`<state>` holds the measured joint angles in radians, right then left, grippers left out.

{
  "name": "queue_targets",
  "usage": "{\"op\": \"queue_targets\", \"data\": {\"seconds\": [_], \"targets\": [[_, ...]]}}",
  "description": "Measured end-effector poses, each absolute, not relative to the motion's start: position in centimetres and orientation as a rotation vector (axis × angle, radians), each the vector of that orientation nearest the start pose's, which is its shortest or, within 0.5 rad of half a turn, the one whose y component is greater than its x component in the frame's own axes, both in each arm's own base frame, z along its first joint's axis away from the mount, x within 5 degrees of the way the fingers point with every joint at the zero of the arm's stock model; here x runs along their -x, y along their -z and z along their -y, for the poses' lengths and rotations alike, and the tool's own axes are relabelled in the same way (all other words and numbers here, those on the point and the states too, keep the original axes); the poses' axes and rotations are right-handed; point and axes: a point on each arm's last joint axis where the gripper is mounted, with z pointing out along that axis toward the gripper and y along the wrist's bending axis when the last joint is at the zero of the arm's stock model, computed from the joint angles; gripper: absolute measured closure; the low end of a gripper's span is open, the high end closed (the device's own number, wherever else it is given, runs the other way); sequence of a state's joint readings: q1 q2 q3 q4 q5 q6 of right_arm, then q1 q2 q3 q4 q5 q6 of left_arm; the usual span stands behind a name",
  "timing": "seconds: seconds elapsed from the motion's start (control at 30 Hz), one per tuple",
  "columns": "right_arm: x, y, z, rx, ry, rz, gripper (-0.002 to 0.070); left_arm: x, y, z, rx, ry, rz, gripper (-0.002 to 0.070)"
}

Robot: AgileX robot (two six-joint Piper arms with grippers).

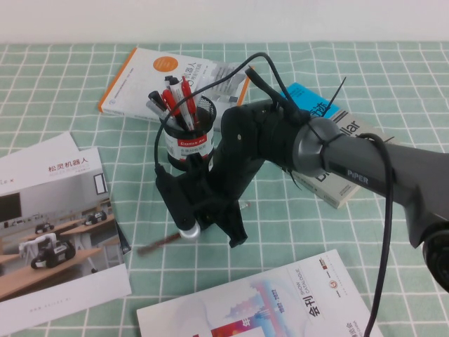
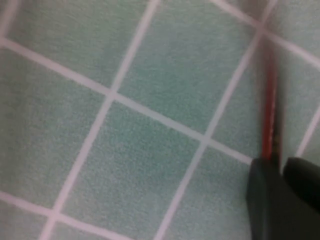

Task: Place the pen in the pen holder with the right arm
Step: Pick up the pen on the table

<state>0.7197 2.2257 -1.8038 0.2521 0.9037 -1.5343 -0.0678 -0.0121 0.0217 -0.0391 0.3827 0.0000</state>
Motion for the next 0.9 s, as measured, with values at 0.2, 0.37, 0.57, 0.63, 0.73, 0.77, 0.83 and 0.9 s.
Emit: {"op": "queue_targets", "data": {"seconds": [0.2,0.37,0.57,0.63,0.73,0.77,0.83,0.9], "targets": [[-33.8,-18.0,-32.2,2.462,-0.22,-1.513,0.067,-5.2,-17.2,0.5,-0.04,0.085,-1.876,0.068],[-33.5,-18.1,-31.9,2.458,-0.257,-1.664,0.0671,-5.2,-17.2,0.5,-0.04,0.085,-1.876,0.068],[-33.8,-18.3,-32.2,2.403,-0.261,-1.702,0.0671,-5.2,-17.2,0.5,-0.04,0.085,-1.876,0.068],[-33.9,-18.2,-32.5,2.36,-0.28,-1.728,0.0671,-5.2,-17.2,0.5,-0.04,0.085,-1.876,0.068],[-33.9,-18.3,-32.6,2.347,-0.302,-1.739,0.0669,-5.2,-17.2,0.5,-0.04,0.085,-1.876,0.068],[-33.8,-18.4,-32.6,2.355,-0.307,-1.742,0.0665,-5.2,-17.2,0.5,-0.04,0.085,-1.876,0.068],[-33.7,-18.3,-32.5,2.39,-0.317,-1.728,0.0645,-5.2,-17.2,0.5,-0.04,0.085,-1.876,0.068],[-33.6,-18.1,-32.4,2.411,-0.326,-1.726,0.0615,-5.2,-17.2,0.5,-0.04,0.085,-1.876,0.068]]}}
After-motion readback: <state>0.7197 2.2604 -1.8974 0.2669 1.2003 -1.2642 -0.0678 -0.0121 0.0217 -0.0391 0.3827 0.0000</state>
